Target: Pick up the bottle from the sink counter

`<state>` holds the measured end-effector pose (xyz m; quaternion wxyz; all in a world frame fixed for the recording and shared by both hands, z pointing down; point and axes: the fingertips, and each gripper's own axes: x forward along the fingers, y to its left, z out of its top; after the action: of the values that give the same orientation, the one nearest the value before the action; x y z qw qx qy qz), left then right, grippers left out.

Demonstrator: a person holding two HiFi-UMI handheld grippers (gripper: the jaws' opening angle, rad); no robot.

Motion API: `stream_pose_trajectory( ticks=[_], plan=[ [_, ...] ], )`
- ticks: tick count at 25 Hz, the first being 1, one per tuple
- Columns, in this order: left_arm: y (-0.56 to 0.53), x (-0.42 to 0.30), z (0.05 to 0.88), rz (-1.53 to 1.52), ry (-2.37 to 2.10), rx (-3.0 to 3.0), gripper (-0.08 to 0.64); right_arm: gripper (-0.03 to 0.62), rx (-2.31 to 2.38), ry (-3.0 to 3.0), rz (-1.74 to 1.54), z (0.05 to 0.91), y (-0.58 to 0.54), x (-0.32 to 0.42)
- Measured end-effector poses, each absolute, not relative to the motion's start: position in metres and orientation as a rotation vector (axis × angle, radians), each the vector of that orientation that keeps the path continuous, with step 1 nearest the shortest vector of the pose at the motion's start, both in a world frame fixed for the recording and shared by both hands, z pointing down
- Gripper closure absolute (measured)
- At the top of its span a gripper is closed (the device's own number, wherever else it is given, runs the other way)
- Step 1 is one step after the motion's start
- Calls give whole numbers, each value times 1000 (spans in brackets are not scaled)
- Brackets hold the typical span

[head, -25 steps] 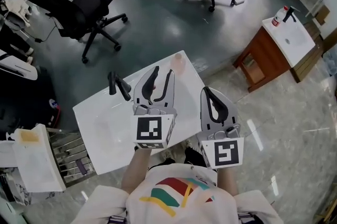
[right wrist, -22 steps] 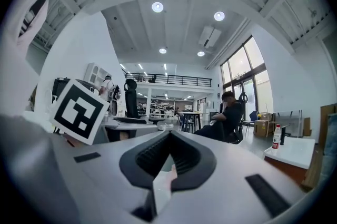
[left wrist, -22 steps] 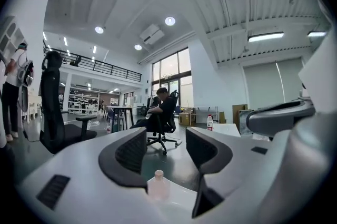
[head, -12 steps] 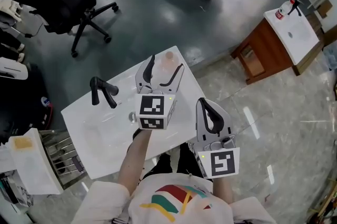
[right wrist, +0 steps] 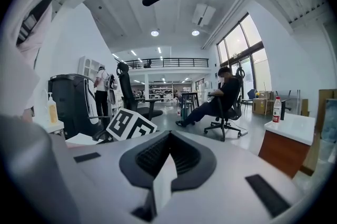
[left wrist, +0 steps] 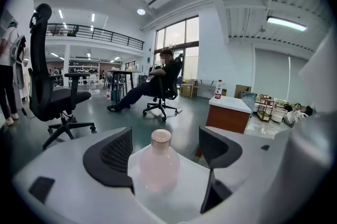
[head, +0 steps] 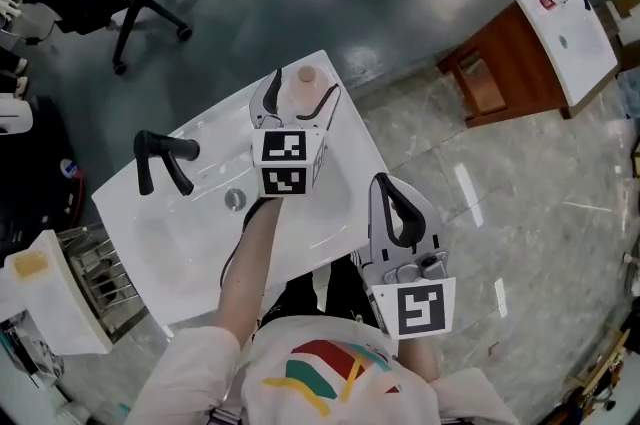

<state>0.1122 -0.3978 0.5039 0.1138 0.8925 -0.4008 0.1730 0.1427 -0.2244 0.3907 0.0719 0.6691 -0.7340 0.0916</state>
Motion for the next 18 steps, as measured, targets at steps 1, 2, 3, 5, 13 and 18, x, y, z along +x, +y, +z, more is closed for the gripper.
stream_pose_trajectory(
  ticks=[1, 2, 3, 5, 13, 18],
  plan=[
    [-402, 112, 512, 524, -1175, 2609, 187, 580, 2009, -2203, 275, 392, -226, 142],
    [-406, 113, 519, 540, -1176, 2602, 186, 580, 2007, -2201, 279, 393, -227, 143],
    [-409, 114, 526, 556, -1176, 2593, 186, 580, 2005, -2202, 285, 395, -228, 143],
    [-414, 117, 537, 579, -1173, 2578, 185, 580, 1999, -2206, 298, 400, -230, 145],
    [-425, 127, 564, 611, -1158, 2528, 184, 580, 1974, -2216, 340, 413, -238, 147],
    [-430, 126, 579, 671, -1166, 2508, 184, 580, 1953, -2224, 370, 422, -242, 144]
  ],
)
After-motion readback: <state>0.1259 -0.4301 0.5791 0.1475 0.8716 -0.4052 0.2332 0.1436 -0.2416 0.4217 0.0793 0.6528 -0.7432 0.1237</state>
